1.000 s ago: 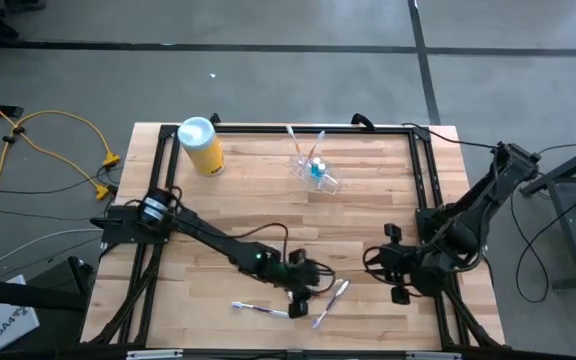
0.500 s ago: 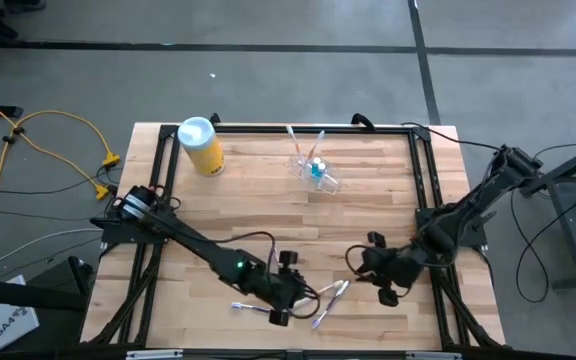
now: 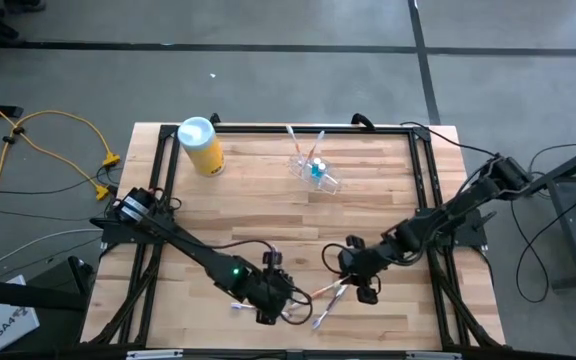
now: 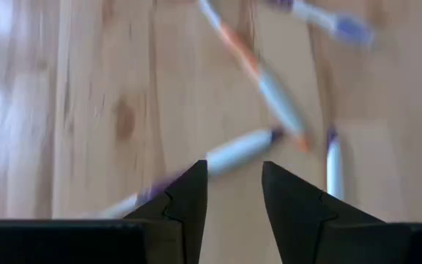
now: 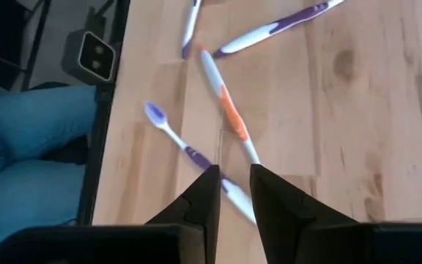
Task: Pick & Place toothbrushing station
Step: Put the orange toothbrush into the transparent organizer
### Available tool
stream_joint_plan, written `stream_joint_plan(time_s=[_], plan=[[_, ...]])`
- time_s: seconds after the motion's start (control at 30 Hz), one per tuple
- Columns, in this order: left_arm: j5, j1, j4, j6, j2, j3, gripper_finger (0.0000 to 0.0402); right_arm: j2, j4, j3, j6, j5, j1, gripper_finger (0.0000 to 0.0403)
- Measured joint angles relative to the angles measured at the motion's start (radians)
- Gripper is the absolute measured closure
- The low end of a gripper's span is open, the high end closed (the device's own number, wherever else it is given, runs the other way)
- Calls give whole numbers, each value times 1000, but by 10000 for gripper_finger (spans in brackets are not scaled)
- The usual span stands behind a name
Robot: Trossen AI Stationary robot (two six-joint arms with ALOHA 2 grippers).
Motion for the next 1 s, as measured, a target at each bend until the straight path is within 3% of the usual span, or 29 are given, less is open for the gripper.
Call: stream_joint_plan(time_s=[0.23, 0.4, 0.63, 1.0], plan=[[-33, -45, -83, -18, -76, 0, 294, -1, 34, 1, -5, -25, -18, 334], [-114, -71, -134, -39, -126, 0, 318, 15, 48, 1, -20, -33, -31, 334], [-149, -81, -284, -196, -133, -2, 321, 68, 57, -1, -29, -94, -60, 334], [-157, -139, -169, -238, -133, -113, 321, 221, 168, 1, -69, -189, -91, 334]])
